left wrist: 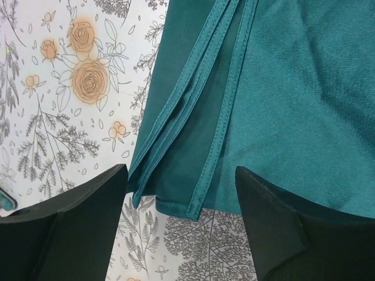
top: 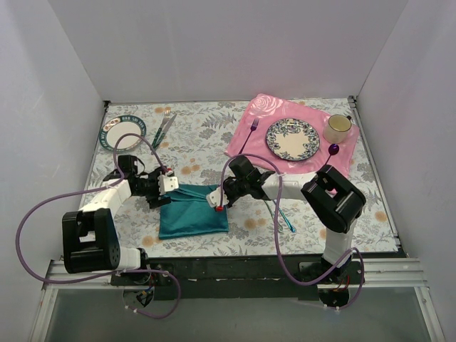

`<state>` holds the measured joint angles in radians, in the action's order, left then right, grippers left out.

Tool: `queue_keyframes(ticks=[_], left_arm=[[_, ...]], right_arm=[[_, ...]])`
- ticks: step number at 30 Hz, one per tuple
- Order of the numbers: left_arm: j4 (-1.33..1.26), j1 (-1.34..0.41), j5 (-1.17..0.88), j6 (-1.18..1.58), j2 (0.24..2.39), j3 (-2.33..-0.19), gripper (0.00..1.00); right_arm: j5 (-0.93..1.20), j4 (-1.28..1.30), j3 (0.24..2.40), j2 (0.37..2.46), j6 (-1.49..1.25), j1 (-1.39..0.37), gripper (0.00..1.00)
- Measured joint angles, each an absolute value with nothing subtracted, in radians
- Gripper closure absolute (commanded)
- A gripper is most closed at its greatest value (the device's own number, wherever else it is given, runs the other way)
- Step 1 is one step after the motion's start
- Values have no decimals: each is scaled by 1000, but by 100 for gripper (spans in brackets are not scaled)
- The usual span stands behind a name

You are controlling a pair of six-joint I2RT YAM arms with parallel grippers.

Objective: Fold the napkin into a case and place the utensils inside
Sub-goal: Fold the lower triangle-folded napkin at the center of the board.

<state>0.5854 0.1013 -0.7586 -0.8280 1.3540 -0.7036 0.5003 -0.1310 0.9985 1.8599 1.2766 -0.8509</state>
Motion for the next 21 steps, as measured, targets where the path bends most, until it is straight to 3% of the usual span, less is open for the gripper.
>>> queue_keyframes(ticks=[17, 21], left_arm=[[575, 54, -688, -891, 1438, -744, 32], [603, 53, -687, -909, 1439, -751, 39]], right_arm=[[514, -133, 983, 1847, 1311, -842, 99], [519, -133, 983, 1847, 1312, -839, 99]])
